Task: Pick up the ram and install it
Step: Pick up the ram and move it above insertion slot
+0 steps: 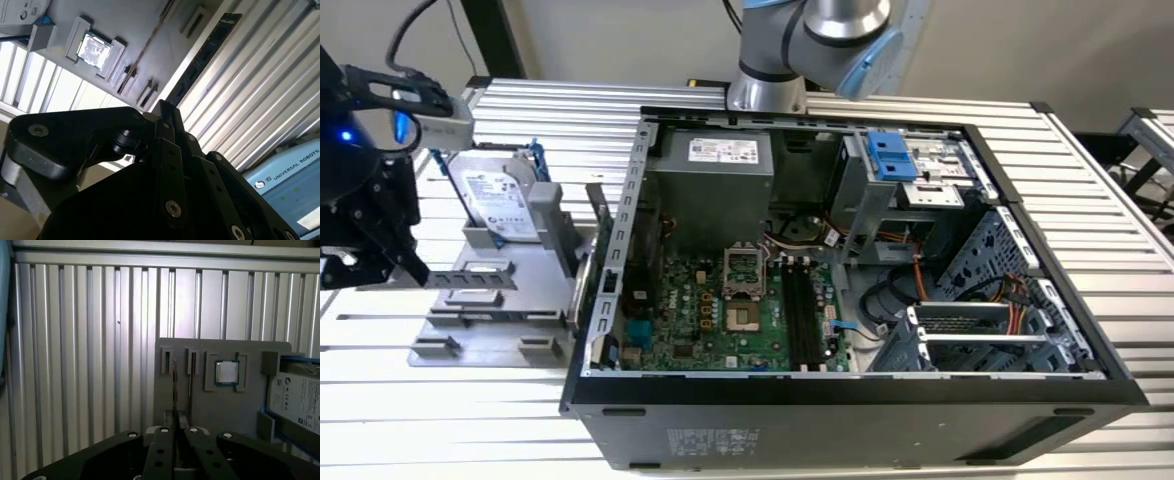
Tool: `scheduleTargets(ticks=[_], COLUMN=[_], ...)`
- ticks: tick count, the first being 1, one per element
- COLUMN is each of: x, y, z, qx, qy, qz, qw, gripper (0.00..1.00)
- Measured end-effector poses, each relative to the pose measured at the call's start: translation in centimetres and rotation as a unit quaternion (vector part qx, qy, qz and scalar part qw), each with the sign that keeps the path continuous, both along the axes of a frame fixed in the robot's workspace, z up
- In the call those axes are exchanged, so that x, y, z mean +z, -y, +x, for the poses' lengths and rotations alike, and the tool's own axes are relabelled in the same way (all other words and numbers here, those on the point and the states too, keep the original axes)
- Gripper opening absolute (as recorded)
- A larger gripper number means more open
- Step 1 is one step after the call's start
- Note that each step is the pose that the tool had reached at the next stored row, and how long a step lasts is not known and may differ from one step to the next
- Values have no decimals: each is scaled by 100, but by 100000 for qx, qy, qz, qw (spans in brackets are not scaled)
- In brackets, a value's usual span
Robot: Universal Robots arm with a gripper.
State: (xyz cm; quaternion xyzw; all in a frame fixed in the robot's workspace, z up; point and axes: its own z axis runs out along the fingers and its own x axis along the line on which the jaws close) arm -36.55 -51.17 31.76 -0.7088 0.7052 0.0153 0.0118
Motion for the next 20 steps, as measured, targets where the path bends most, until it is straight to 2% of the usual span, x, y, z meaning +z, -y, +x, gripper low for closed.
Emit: scheduleTargets(ticks=[3, 8, 14, 20], x=[100, 315, 544, 741], y=[0, 0, 0, 0], z=[0, 0, 0, 0], qx=[0, 1, -1, -1], qy=[5, -4, 2, -1], qz=[1, -5, 1, -1], qw=[100000, 100000, 100000, 100000], gripper=[0, 0, 0, 0])
